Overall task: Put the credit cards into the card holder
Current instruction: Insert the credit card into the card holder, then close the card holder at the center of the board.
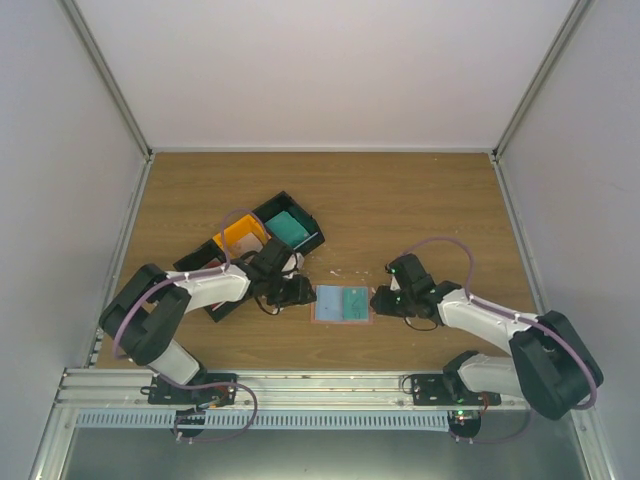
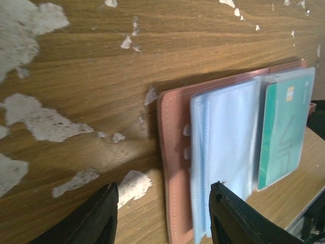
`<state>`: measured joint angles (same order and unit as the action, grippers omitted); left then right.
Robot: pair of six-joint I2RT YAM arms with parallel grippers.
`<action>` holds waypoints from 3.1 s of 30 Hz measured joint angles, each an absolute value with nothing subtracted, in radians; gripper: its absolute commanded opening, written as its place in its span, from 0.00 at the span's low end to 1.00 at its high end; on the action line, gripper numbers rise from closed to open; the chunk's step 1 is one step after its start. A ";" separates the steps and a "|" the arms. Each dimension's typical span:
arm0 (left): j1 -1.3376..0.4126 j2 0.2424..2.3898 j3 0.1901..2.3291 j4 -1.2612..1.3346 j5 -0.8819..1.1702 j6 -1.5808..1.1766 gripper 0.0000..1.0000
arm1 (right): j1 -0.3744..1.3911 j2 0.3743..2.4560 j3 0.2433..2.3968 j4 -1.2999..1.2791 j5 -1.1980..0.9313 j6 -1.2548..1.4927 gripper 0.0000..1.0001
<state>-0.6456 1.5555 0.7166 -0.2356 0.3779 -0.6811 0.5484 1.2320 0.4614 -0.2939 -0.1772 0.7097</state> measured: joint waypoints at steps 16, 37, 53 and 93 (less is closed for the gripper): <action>-0.643 1.605 0.673 -0.060 0.550 -0.726 0.51 | 0.544 1.237 0.438 -0.236 -0.234 0.723 0.07; -0.648 1.611 0.658 0.020 0.699 -0.723 0.54 | 0.544 1.238 0.438 -0.233 -0.244 0.723 0.07; -0.758 1.664 0.805 0.062 0.749 -0.706 0.60 | 0.544 1.244 0.425 -0.218 -0.249 0.735 0.21; -0.851 1.718 0.875 0.000 0.512 -0.723 0.60 | 0.545 1.232 0.409 -0.176 -0.374 0.689 0.15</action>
<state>-0.8513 1.7180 0.8745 -0.0002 0.5117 -0.7231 0.5449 1.2324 0.4091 -0.1761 -0.3740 0.6891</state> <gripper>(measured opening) 0.569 0.155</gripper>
